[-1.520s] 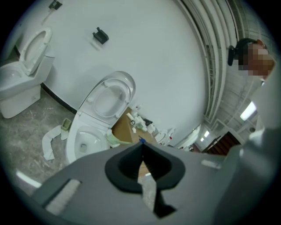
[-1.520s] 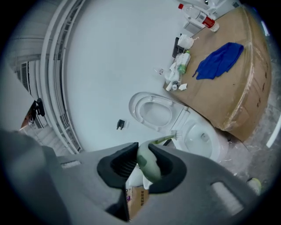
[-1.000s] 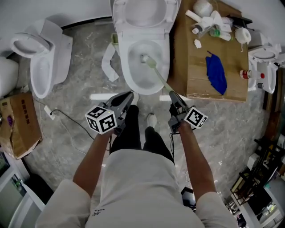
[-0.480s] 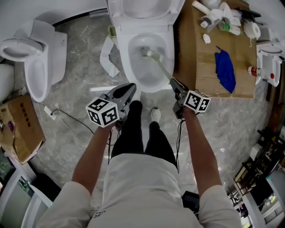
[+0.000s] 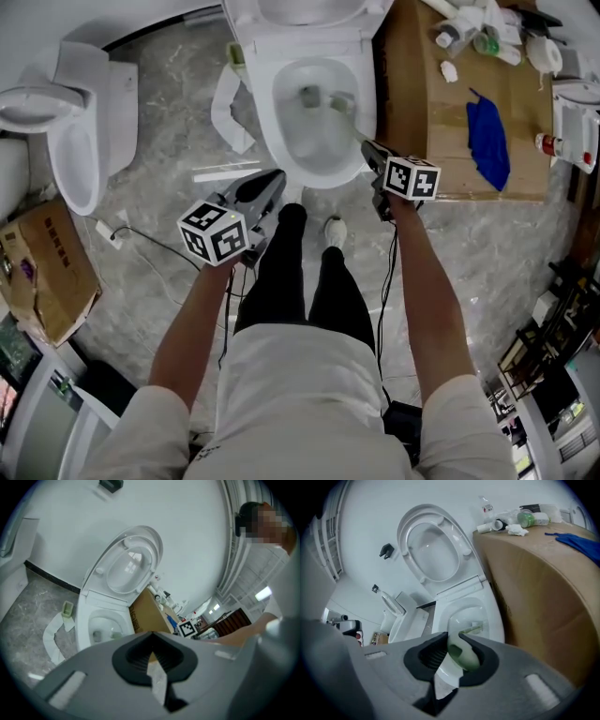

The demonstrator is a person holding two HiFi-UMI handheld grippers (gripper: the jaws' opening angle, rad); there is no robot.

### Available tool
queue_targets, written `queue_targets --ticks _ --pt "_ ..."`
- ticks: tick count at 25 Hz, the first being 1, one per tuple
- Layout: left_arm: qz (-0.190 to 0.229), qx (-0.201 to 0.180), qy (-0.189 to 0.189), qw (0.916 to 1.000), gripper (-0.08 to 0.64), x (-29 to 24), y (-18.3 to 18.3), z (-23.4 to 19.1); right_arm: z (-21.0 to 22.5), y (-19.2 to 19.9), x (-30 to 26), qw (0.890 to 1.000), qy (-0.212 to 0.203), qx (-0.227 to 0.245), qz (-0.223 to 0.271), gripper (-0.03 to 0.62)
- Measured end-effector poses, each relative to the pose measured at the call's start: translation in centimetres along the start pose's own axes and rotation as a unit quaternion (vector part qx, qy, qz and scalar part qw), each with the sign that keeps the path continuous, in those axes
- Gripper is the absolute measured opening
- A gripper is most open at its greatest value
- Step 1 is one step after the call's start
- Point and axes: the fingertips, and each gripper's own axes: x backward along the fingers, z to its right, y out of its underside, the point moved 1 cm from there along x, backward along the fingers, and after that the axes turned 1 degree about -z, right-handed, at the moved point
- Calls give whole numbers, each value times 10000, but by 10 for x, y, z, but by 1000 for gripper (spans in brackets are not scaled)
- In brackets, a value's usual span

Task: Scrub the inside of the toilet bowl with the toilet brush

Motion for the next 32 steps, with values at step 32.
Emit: queue_targets --ticks 32 --pt "-71 -60 229 9997 -6 -10 12 41 -26 85 21 9879 738 -1338 -258 61"
